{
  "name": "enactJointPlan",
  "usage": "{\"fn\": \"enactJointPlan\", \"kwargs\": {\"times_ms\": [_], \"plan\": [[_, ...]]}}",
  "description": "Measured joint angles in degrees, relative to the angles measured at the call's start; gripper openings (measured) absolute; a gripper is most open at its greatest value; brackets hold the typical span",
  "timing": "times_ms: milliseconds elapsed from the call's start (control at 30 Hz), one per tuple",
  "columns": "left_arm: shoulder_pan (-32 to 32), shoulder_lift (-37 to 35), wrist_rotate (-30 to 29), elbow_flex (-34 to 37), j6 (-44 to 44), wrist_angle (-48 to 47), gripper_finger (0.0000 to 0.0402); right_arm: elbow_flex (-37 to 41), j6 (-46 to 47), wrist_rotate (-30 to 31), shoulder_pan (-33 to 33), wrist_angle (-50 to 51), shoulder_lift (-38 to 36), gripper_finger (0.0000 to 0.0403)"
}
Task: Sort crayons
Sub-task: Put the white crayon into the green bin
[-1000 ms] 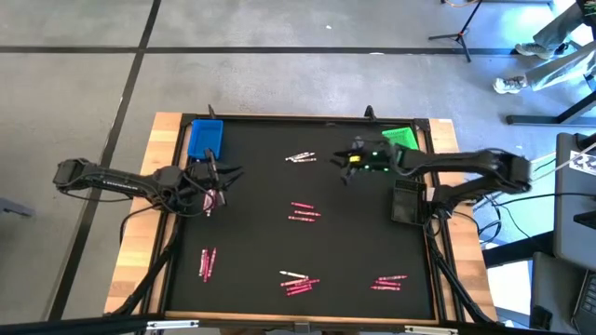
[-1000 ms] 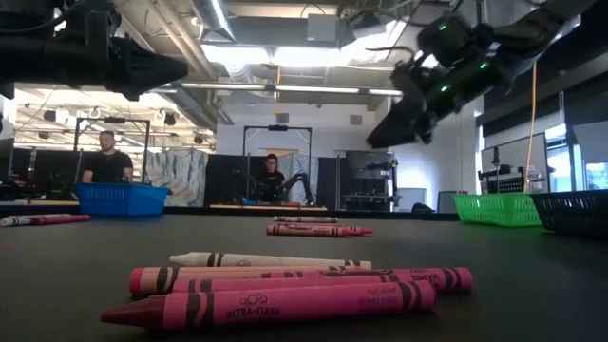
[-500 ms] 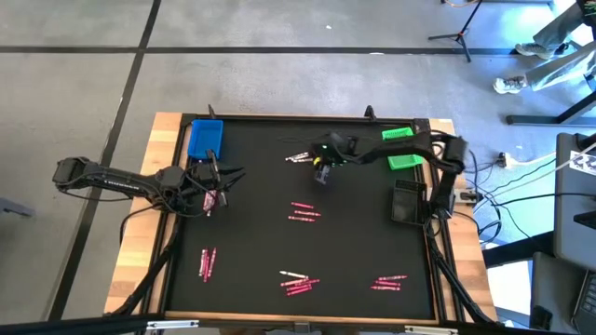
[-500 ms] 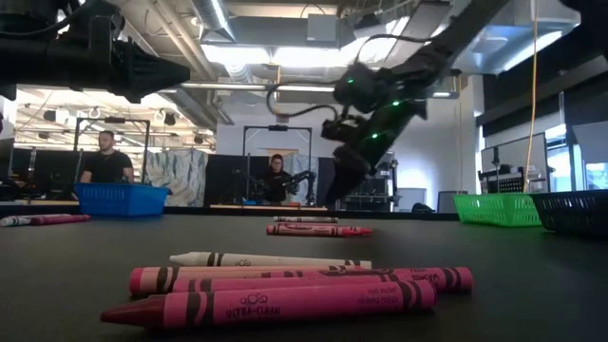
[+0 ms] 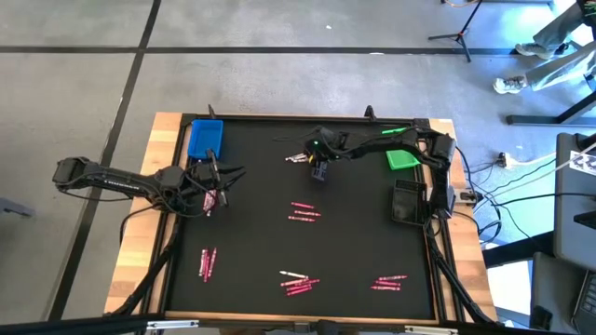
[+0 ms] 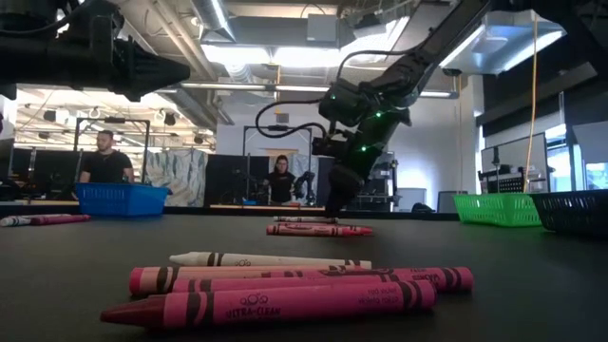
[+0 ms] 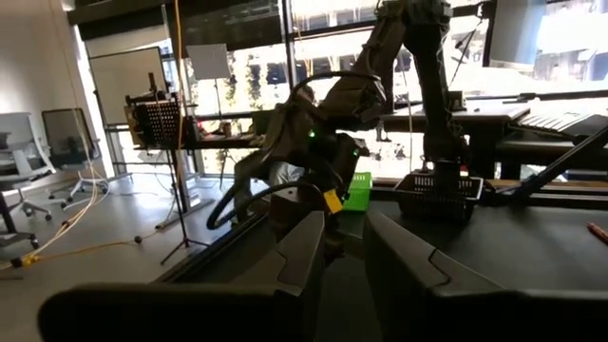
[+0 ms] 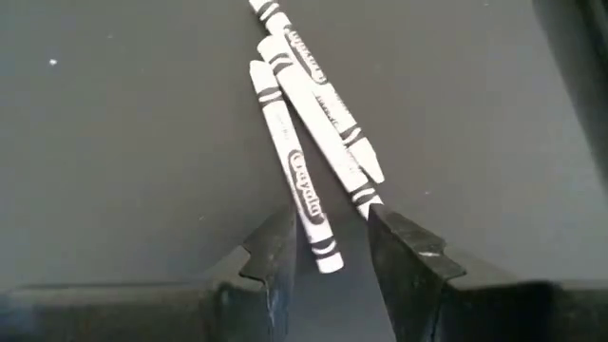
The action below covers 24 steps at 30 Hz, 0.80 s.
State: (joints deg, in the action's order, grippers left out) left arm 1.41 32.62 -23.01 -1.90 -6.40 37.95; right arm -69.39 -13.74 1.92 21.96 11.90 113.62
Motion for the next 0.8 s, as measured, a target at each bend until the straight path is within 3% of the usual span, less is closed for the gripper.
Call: {"fn": "enactJointPlan", "kwargs": {"times_ms": [433, 800], "plan": [[0.0, 0.0, -0.1, 0.0, -0.2, 0.8, 0.0071, 0.0, 0.1, -1.5, -0.1, -0.1, 1.9, 0.0126], [0.0, 0.0, -0.1, 0.0, -0.2, 0.8, 0.0071, 0.0, 0.0, -3.0, 0.3, 0.5, 2.3, 0.0016]]}}
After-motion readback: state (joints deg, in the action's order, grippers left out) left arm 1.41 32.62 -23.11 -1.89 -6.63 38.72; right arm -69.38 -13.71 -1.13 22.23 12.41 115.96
